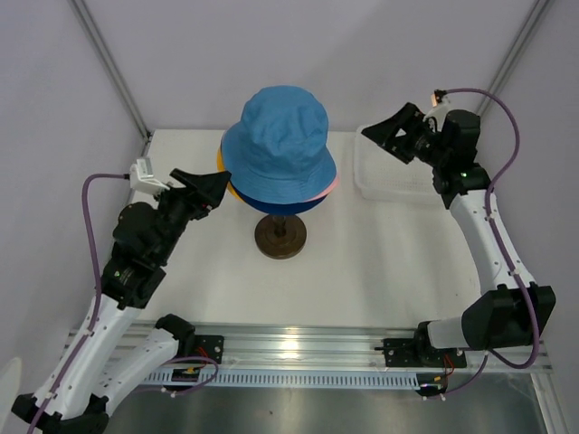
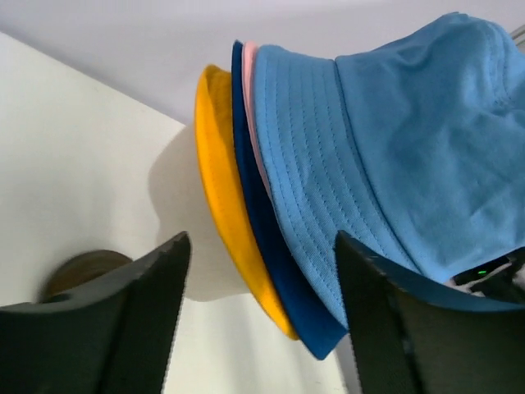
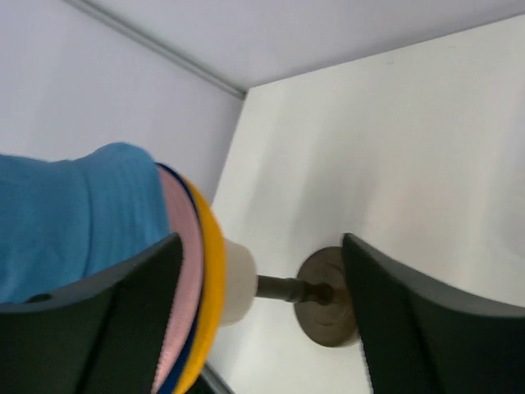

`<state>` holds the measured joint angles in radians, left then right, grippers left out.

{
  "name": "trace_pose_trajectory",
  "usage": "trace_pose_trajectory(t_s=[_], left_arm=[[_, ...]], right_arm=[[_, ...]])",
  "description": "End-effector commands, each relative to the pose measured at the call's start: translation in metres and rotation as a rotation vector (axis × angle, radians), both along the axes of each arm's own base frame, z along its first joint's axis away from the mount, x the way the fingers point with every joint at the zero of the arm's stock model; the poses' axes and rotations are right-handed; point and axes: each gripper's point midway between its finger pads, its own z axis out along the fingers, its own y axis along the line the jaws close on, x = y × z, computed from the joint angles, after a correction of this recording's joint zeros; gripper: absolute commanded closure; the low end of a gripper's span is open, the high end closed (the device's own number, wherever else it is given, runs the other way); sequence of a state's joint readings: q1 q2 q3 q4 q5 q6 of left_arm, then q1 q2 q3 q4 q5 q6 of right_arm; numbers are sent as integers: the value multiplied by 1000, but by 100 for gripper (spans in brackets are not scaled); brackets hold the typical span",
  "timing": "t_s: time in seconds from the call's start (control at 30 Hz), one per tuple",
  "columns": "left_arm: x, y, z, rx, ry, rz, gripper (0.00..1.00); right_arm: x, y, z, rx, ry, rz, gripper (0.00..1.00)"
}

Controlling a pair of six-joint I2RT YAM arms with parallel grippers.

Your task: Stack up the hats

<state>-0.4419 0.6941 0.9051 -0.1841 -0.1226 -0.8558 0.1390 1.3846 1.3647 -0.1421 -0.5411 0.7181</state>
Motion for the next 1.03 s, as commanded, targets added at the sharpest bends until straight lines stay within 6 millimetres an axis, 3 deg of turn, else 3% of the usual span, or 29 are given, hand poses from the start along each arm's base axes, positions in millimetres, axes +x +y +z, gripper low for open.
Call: trace_pose_trajectory(t_s=[0.0, 0.03, 0.07, 0.1, 0.17, 0.2, 0.23, 0.27, 0.3, 0.37, 0.4, 0.43, 0.5, 0.53, 0.63, 0.77, 1.0], left_arm=[[-13, 21, 29, 102, -86, 65, 23], [-16, 24, 31, 136, -92, 72, 14], [-24, 31, 54, 156, -136, 83, 10], [-25, 36, 40, 269, -97, 87, 7], [-35, 53, 53, 345, -88, 130, 2], [-38, 61, 50, 403, -66, 151, 1], [-43, 74, 32, 462, 3, 187, 0], [-46, 81, 25, 493, 23, 204, 0], [-49, 87, 16, 525, 46, 221, 1], [-63, 105, 5, 540, 76, 276, 1], [-63, 106, -14, 557, 108, 271, 0], [-72, 109, -15, 540, 86, 274, 1], [-72, 106, -49, 552, 141, 252, 1], [-73, 105, -55, 550, 152, 243, 0], [-77, 96, -93, 574, 212, 170, 0], [-84, 91, -108, 567, 206, 129, 0], [-105, 95, -90, 476, 46, 135, 1]], right_arm=[[-13, -33, 27, -118, -91, -46, 14], [-18, -39, 14, -162, -36, -51, 10], [-18, -48, 19, -207, -48, -82, 5], [-20, -55, 12, -280, -52, -87, 4], [-31, -69, -5, -355, -1, -128, 1], [-35, -74, -11, -377, 6, -153, 1], [-37, -79, -11, -379, -11, -190, 0], [-49, -88, -2, -384, -49, -251, 1], [-53, -92, -20, -392, -20, -271, 1], [-61, -102, -23, -399, -36, -333, 1], [-72, -105, -30, -403, -35, -346, 1], [-77, -108, -33, -404, -29, -365, 1], [-90, -115, -34, -409, -39, -397, 0], [-94, -117, -47, -419, -18, -404, 1], [-109, -121, -58, -424, -41, -428, 1], [-119, -117, -59, -401, -112, -414, 1], [-120, -113, -72, -385, -109, -394, 0]])
